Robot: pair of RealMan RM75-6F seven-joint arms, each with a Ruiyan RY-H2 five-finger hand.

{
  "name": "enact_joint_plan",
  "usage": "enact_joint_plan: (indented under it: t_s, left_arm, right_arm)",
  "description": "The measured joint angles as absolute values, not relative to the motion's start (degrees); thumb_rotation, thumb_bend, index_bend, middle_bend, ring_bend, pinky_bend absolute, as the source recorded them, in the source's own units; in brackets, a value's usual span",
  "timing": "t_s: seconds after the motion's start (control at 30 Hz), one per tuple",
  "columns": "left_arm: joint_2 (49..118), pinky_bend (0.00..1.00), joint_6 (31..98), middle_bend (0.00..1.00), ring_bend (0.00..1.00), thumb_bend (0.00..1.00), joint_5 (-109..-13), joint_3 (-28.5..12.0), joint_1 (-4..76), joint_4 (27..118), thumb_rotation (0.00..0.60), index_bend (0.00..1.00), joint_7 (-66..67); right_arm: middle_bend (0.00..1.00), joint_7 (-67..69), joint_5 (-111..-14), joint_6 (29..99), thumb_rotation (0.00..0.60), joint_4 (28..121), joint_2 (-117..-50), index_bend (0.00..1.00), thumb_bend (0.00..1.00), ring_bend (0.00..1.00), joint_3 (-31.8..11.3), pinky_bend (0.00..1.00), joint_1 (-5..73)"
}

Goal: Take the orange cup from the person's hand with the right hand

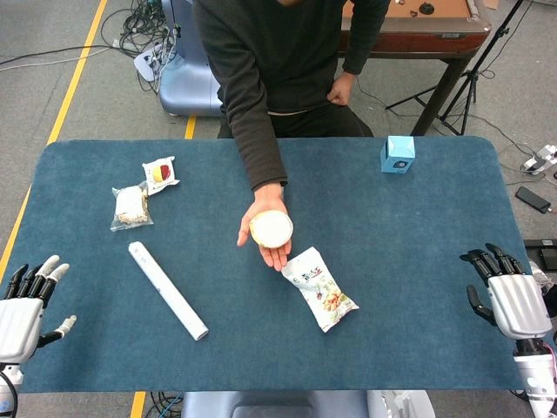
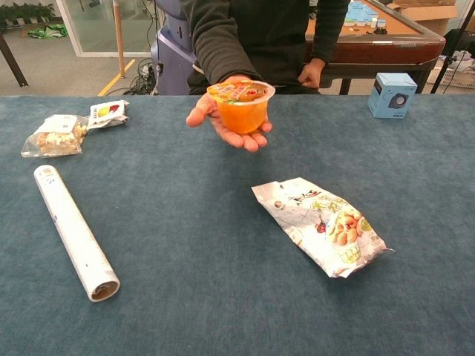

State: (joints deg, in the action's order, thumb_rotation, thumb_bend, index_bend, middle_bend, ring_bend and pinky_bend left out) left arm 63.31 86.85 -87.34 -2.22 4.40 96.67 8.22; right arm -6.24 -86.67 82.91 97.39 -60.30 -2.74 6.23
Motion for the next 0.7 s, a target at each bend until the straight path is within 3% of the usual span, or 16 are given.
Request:
enact_joint_plan:
  t_s: [0.7]
  left_arm:
    - [62.8, 0.02, 87.7, 0.07, 0.09, 0.21, -87.8, -2.0, 4.0, 96.7, 0.600, 0.14, 7.5]
  right_arm:
    - [0.20, -7.1, -89.8, 79.5, 0.600, 100.8, -58.2, 0.22, 0.35, 0.11, -2.5, 0.24, 9.1]
